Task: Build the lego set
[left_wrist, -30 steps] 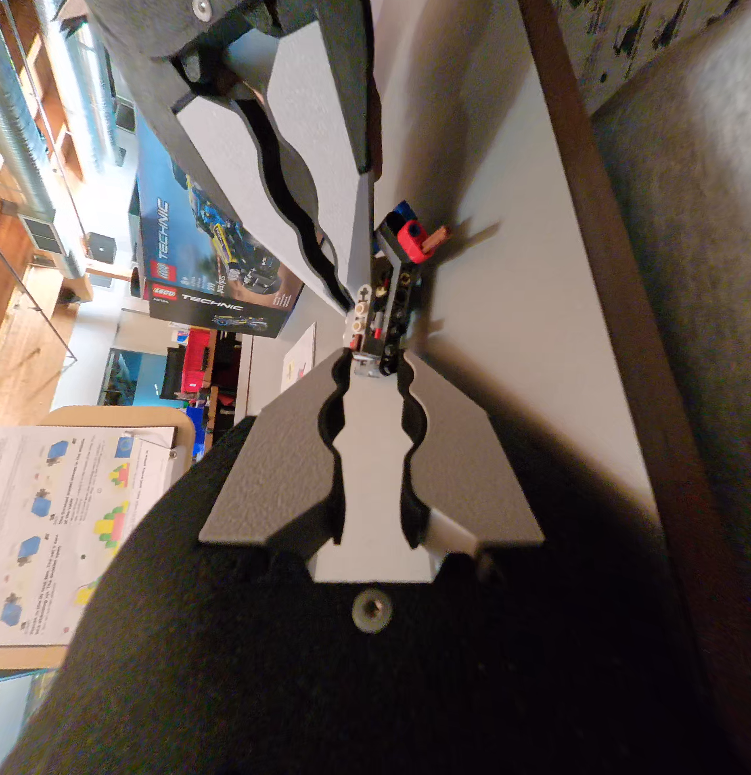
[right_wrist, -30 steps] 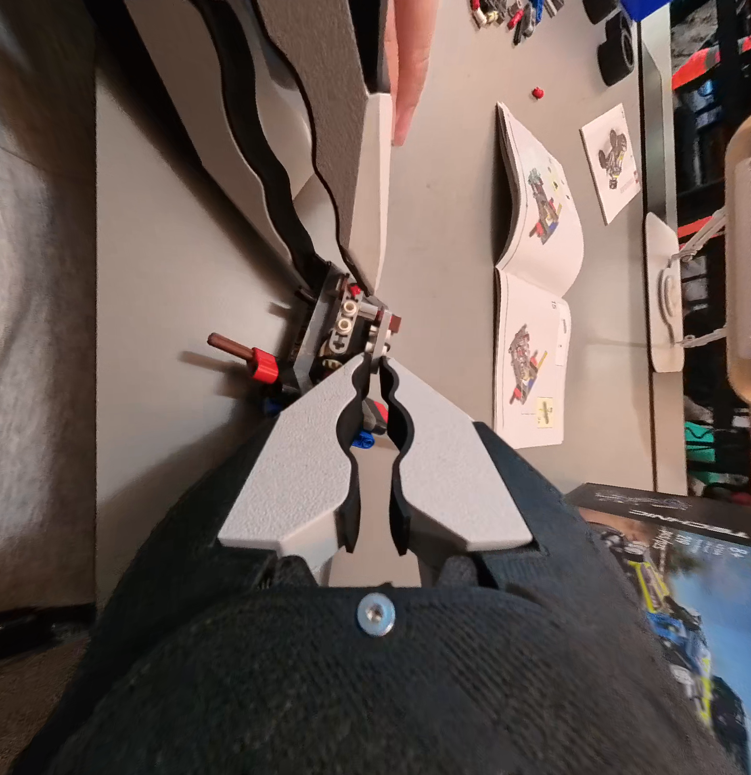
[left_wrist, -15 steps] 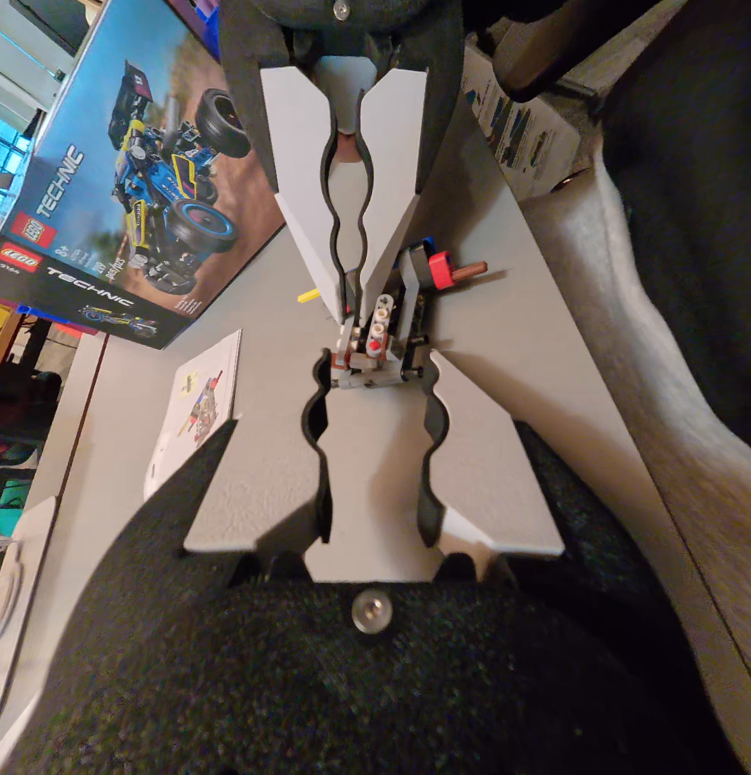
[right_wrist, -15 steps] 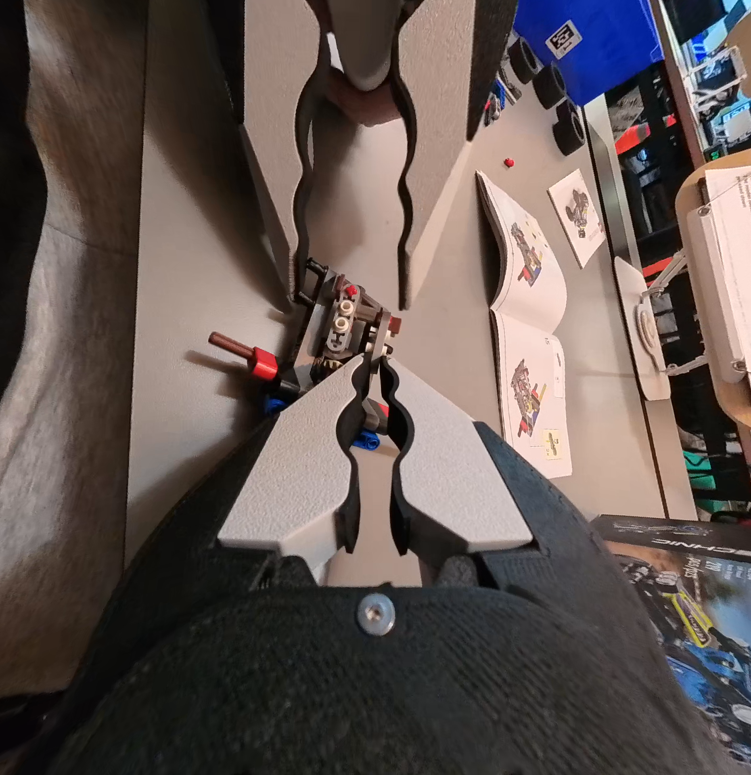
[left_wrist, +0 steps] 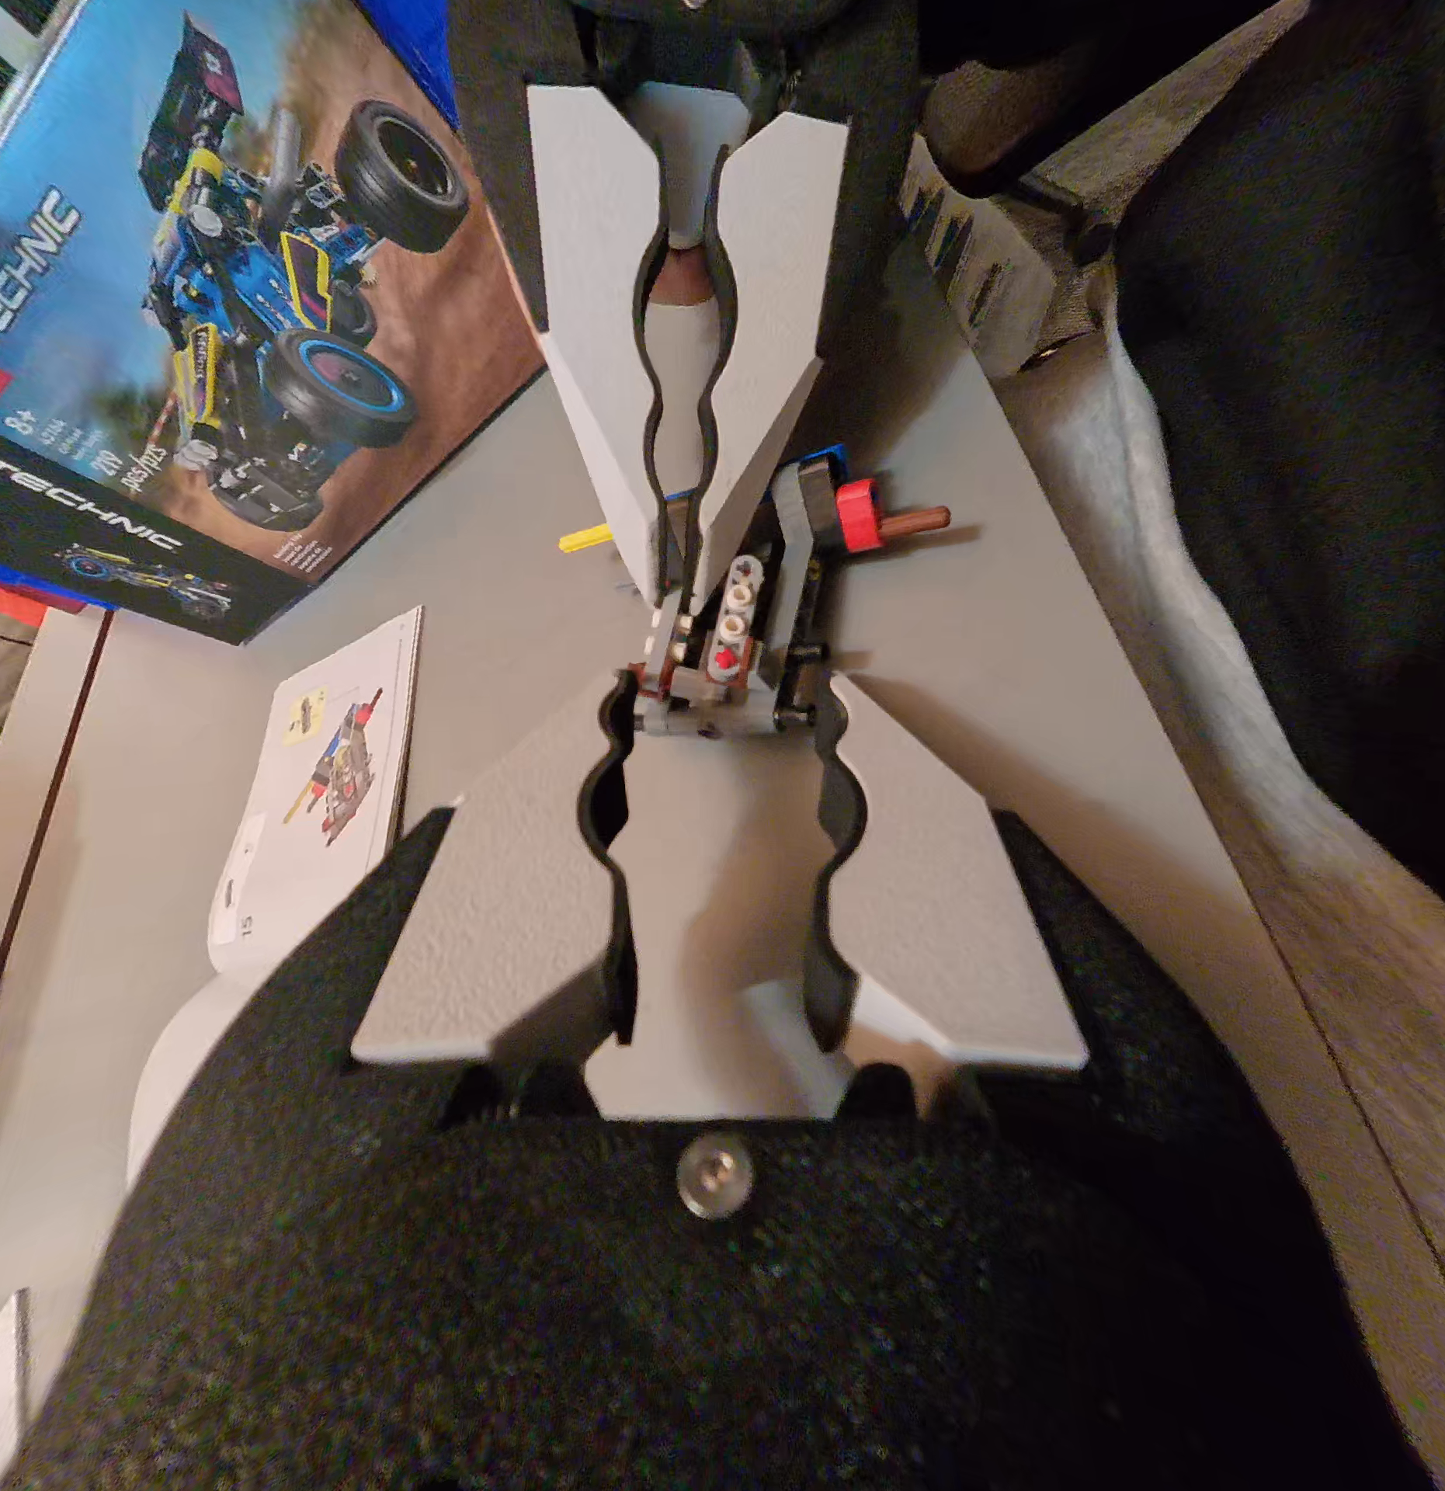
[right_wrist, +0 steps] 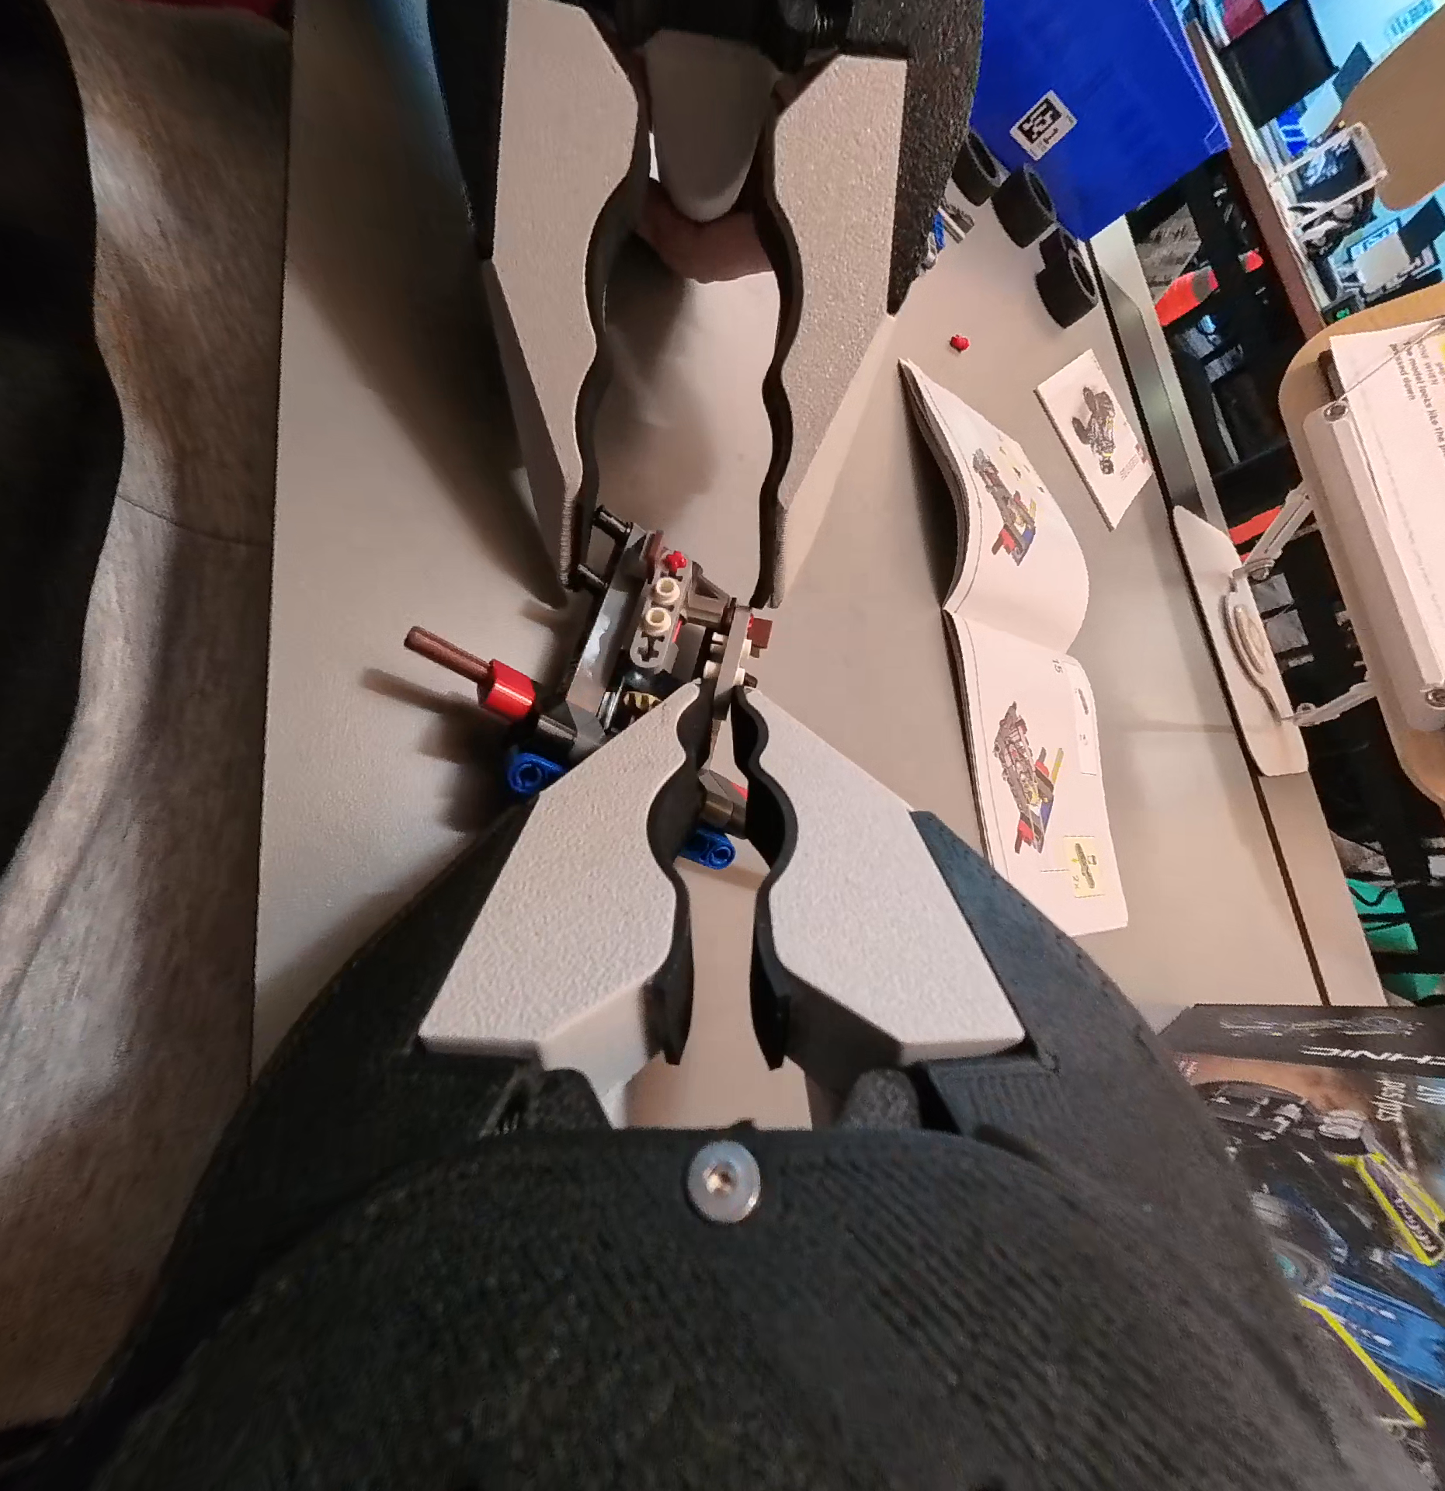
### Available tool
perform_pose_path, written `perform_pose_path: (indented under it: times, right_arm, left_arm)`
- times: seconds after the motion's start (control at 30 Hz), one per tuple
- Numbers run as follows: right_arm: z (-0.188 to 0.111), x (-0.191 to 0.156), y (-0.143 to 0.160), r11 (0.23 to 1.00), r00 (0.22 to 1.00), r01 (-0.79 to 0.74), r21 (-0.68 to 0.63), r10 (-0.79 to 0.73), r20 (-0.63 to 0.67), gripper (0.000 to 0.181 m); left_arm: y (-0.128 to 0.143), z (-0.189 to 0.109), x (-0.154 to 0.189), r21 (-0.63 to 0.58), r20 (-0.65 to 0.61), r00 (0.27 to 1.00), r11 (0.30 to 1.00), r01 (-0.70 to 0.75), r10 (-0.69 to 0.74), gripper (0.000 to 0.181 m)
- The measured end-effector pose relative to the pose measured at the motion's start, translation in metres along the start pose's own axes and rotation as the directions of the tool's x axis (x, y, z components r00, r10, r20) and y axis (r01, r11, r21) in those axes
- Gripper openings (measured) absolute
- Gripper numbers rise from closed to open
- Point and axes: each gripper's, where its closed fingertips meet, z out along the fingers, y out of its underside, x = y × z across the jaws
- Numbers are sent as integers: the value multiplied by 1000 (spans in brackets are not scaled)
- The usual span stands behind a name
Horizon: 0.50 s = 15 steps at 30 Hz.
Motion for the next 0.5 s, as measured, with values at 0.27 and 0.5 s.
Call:
perform_pose_path:
  times: [0.27,0.5]
  right_arm:
    - [1,0,0,1000,1000,-15,13,15,-4,2]
    - [1,0,0,1000,1000,-19,11,19,1,2]
  left_arm:
    - [1,-1,0,-3,7,1000,1000,-8,8,40]
    - [1,0,1,-6,-14,1000,1000,10,-10,41]
